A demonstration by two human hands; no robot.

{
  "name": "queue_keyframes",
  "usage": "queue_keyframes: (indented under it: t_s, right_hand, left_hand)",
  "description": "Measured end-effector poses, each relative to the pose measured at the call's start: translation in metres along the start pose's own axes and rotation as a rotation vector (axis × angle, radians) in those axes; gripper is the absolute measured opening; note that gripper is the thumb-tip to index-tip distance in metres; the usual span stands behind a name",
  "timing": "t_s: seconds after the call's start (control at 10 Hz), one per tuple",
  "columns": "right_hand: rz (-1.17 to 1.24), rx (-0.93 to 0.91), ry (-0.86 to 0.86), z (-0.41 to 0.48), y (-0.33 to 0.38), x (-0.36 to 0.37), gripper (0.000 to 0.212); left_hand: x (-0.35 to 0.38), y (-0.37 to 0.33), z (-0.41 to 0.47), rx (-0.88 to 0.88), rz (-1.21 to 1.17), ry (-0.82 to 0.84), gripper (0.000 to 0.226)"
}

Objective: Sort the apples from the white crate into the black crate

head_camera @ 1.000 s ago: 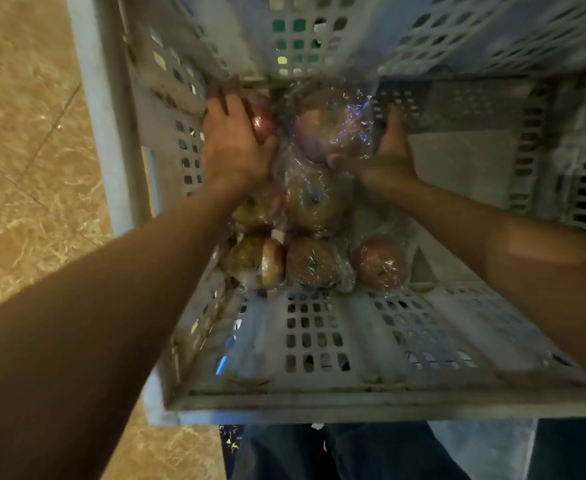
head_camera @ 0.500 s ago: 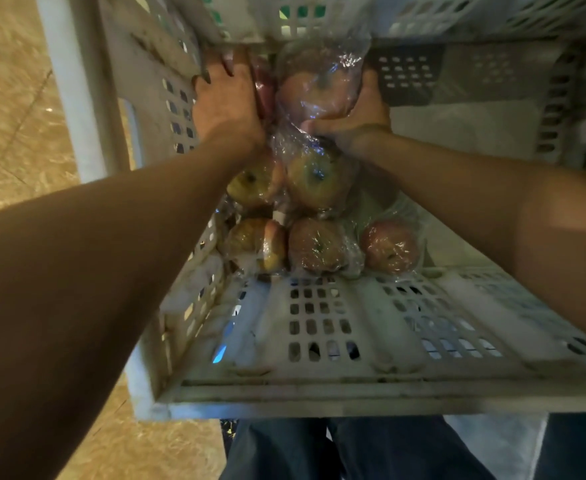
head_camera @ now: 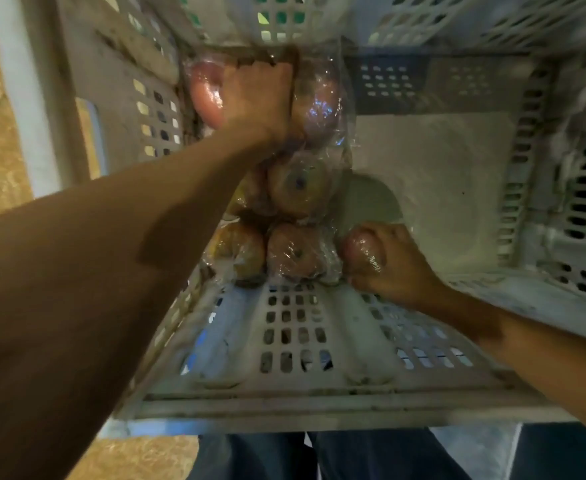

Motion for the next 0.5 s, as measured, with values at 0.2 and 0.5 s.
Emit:
queue_keyframes:
  t_s: [0.2,0.5]
  right_hand:
    - [0.088,-0.017,-0.096,0.007,0.000,0.000,0.080]
    - [-0.075,0.192,-0.028,-0.020,0.002,-0.019,0.099]
  left_hand:
    - [0.009,-0.007,-0.009,-0.036,-0.018,-0.080,0.087]
    - [-0.016,0.004,-0.064,-0.023,-0.169,-0.096,0.097]
Point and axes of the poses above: each hand's wrist, its own z-axis towards the middle knuckle, its own x-axis out of the palm, y = z × x, the point moved 8 cm from there along z, towards the middle knuckle, and after that the axes turned 1 degree about -z, right-handed, at the moved point
